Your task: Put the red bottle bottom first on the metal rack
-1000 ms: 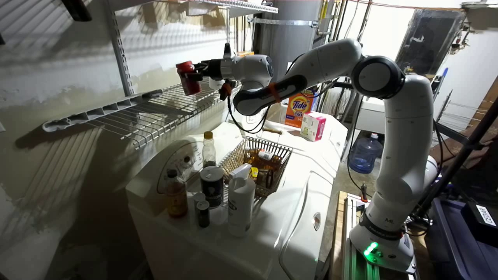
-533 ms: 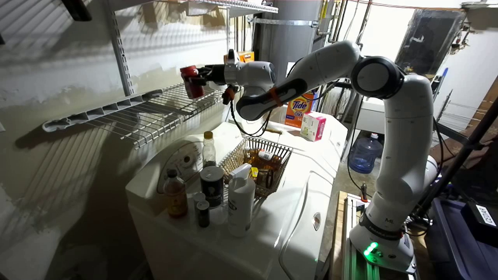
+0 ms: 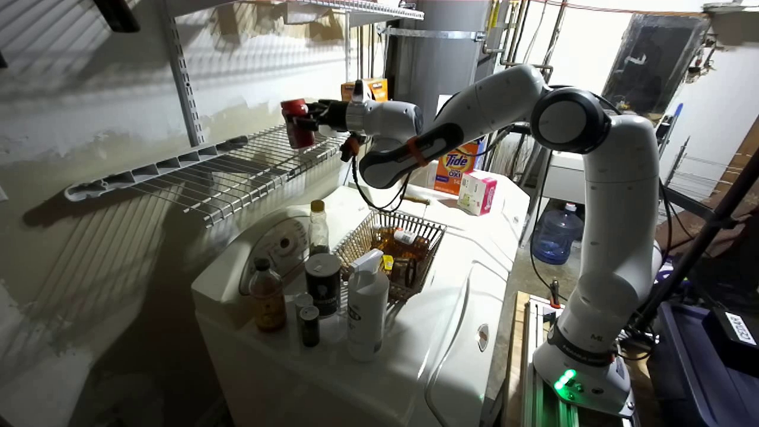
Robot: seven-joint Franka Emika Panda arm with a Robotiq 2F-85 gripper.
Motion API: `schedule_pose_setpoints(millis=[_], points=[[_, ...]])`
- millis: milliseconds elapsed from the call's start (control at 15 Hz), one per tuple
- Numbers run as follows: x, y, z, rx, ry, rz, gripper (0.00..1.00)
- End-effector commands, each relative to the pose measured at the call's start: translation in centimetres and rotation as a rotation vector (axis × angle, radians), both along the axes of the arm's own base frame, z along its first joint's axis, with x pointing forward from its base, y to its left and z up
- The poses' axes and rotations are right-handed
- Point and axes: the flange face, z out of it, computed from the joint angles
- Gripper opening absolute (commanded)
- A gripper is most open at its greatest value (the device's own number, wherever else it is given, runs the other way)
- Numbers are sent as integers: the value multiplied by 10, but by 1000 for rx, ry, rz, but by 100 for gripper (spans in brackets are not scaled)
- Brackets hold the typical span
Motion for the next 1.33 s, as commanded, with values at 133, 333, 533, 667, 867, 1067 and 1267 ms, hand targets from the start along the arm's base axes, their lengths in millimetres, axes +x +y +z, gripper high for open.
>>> schedule_pose_setpoints(millis=[133, 333, 533, 667, 867, 1067, 1267], points=[[-1, 15, -11, 9, -17, -19, 83], [1, 23, -5, 9, -14, -15, 100], [1, 30, 3, 6, 0, -14, 100], [1, 32, 8, -6, 5, -18, 100], [2, 26, 25, -41, 12, -42, 100], [3, 22, 42, -85, 45, -63, 100], [2, 26, 57, -105, 105, -70, 100]])
